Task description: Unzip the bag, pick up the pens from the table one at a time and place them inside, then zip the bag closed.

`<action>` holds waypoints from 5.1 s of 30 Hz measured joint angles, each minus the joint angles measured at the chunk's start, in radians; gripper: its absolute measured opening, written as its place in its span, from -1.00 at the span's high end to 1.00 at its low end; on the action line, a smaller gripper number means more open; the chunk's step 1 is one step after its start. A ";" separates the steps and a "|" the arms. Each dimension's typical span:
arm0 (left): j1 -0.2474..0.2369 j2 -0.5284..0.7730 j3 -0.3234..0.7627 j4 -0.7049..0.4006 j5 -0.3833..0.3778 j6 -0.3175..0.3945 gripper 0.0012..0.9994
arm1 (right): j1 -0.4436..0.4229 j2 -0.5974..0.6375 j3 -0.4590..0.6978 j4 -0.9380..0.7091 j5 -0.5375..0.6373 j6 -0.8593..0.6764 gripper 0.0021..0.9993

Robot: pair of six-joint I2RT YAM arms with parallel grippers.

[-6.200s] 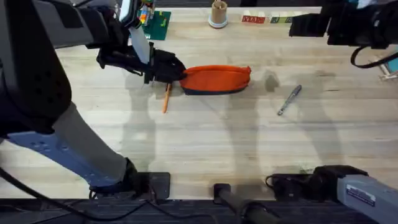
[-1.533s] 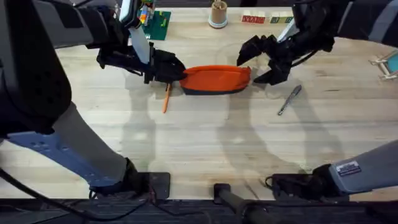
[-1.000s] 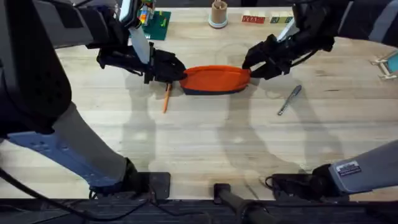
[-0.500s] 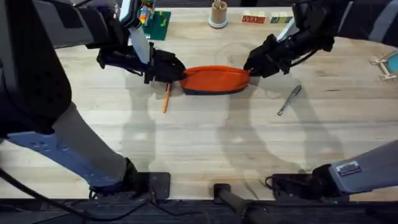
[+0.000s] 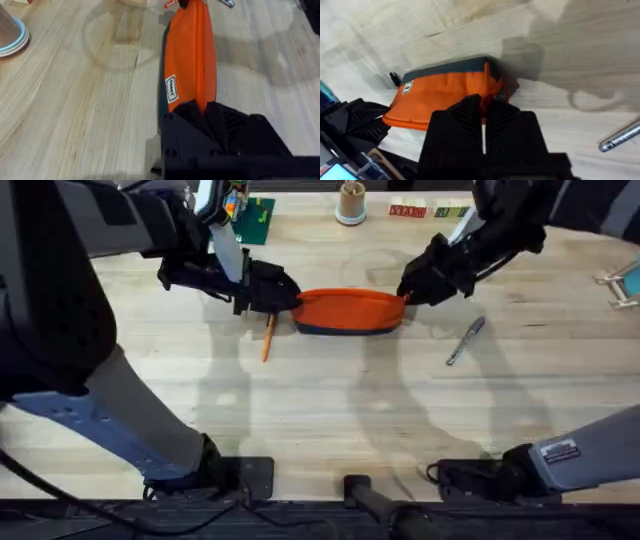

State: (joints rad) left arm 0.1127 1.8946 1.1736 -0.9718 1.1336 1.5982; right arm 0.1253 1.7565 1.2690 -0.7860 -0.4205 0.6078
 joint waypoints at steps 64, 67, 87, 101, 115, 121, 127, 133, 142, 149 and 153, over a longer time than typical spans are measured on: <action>0.004 0.000 0.000 0.003 -0.003 0.000 0.92 | 0.358 0.000 0.125 0.194 0.136 -0.115 0.94; 0.004 0.000 0.000 0.003 -0.003 0.000 0.92 | 0.373 0.000 0.125 0.211 0.136 -0.115 0.94; 0.004 0.000 0.000 0.000 -0.003 0.000 0.92 | 0.461 0.040 0.125 0.342 0.136 -0.115 0.94; 0.004 0.000 0.000 0.000 -0.003 0.000 0.92 | 0.487 0.065 0.125 0.407 0.136 -0.115 0.94; 0.004 0.000 0.000 0.000 -0.003 0.000 0.92 | 0.492 0.080 0.125 0.414 0.135 -0.115 0.94; 0.004 0.000 0.000 0.000 -0.003 0.000 0.92 | 0.492 0.080 0.125 0.414 0.135 -0.115 0.92; 0.004 0.000 0.000 0.000 -0.003 0.000 0.92 | 0.492 0.080 0.127 0.416 0.127 -0.115 0.42; 0.004 0.000 0.000 0.000 -0.003 0.000 0.92 | 0.491 0.080 0.128 0.411 0.123 -0.157 -0.97; 0.004 0.000 0.000 0.000 -0.003 0.000 0.92 | 0.489 0.077 0.129 0.407 0.120 -0.211 -0.99; 0.004 0.000 0.000 0.000 -0.003 0.000 0.92 | 0.478 0.041 0.129 0.394 0.117 -0.279 -0.99; 0.004 0.000 0.000 0.000 -0.003 0.000 0.92 | 0.465 0.010 0.129 0.351 0.117 -0.328 -0.99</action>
State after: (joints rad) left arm 0.1165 1.8946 1.1736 -0.9722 1.1309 1.5981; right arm 0.5905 1.7663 1.3983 -0.4349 -0.3035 0.2796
